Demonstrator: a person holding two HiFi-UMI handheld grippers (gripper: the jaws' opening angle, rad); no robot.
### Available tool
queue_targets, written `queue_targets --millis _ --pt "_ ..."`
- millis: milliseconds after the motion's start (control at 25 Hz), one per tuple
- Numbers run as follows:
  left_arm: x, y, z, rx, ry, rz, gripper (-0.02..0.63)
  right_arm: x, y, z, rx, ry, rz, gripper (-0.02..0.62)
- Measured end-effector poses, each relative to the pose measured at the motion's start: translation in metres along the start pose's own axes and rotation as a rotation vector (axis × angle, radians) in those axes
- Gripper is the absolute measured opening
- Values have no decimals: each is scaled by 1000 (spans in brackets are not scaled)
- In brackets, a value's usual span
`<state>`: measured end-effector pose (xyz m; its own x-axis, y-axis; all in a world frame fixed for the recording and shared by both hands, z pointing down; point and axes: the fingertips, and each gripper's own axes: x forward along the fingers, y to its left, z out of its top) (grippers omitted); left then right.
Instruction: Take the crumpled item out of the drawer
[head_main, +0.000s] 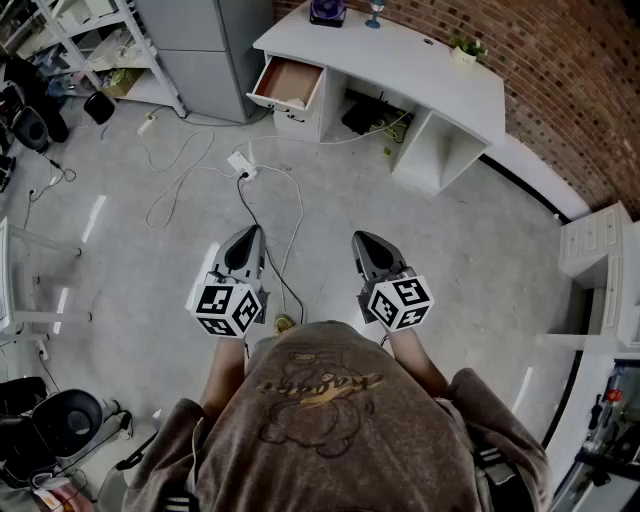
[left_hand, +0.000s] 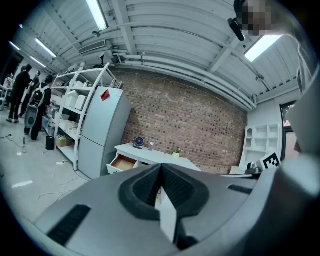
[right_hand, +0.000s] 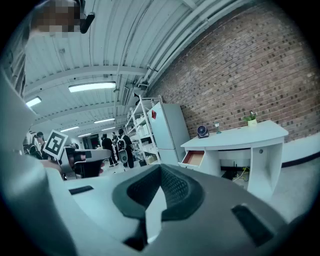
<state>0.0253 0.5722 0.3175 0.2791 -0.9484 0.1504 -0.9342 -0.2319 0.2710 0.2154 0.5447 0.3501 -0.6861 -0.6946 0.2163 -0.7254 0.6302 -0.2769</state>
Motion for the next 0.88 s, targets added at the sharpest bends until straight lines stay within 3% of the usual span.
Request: queue_targets --millis 400,880 --pt "2 18 -2 -3 20 -38 6 13 16 -6 19 -2 -4 -8" --pt "12 59 -6 4 39 -143 6 47 45 -28 23 1 -64 -8"
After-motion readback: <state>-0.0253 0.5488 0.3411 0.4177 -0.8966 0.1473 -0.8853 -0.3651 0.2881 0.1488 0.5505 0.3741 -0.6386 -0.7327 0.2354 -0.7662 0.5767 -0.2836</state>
